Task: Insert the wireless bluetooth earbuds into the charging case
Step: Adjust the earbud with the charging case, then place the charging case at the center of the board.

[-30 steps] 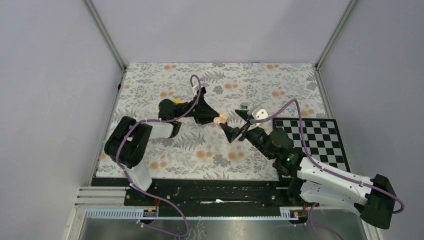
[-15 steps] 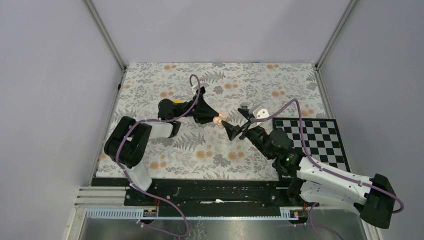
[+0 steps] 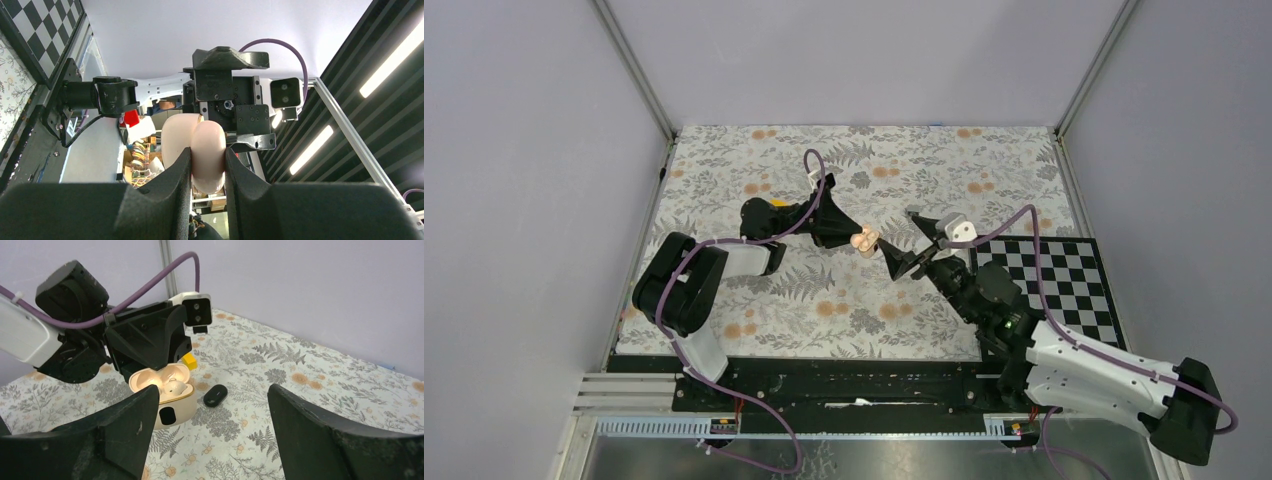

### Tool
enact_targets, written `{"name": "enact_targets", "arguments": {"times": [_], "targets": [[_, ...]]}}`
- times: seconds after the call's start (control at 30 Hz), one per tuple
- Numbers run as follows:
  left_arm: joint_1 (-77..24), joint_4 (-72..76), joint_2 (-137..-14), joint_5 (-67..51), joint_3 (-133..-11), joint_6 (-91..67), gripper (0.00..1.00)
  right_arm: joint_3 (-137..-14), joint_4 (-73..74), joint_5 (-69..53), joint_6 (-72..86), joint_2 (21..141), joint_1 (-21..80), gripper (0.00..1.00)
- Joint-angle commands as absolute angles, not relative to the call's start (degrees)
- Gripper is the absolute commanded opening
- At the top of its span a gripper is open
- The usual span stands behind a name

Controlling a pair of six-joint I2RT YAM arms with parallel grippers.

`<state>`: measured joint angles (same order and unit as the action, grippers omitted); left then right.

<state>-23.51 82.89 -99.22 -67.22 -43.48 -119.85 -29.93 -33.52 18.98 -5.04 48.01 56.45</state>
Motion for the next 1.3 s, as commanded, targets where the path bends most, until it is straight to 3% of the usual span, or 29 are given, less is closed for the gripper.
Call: {"name": "enact_targets", "arguments": {"times": [0.0,0.1,0.3,0.4,0.47,0.57,0.63,0.87,1.27], "targets": [[-23.5,87.2,-97.1,-67.0,-44.0,-130.5,0.0,-30.4,-34.3,22.2,-4.7,44.6,56.2,0.88],[-23.5,87.0,-97.1,-68.1,-45.1,-129.6,0.0,-29.6,-31.8,19.9,1.5,41.2,53.0,0.98],[-23.3,82.7,-97.4,-72.5,-48.7,-124.7,0.0,-33.1,-10.5,10.3,12.9,38.9,40.8,0.98],[-23.3,72.2,-97.3,-73.3,-49.4,-114.5,0.0,-33.6,-2.6,8.3,16.4,40.4,38.8,0.97],[-23.3,56.5,-96.8,-73.0,-50.8,-97.7,0.0,-32.9,1.3,9.0,18.1,40.0,38.6,0.97],[-23.5,12.3,-97.2,-66.4,-60.9,-59.4,0.0,-31.4,5.6,13.7,19.8,36.4,38.7,0.97],[-24.3,-5.4,-100.5,-61.1,-68.3,-45.0,0.0,-30.9,8.1,16.7,19.9,32.8,38.6,0.97],[-24.9,0.2,-111.1,-58.6,-71.6,-44.6,0.0,-33.2,19.0,21.8,19.4,30.0,38.6,0.97],[-27.2,-3.3,-124.6,-60.6,-80.9,-36.9,0.0,-34.5,19.9,21.6,19.2,30.1,38.5,0.99]]}}
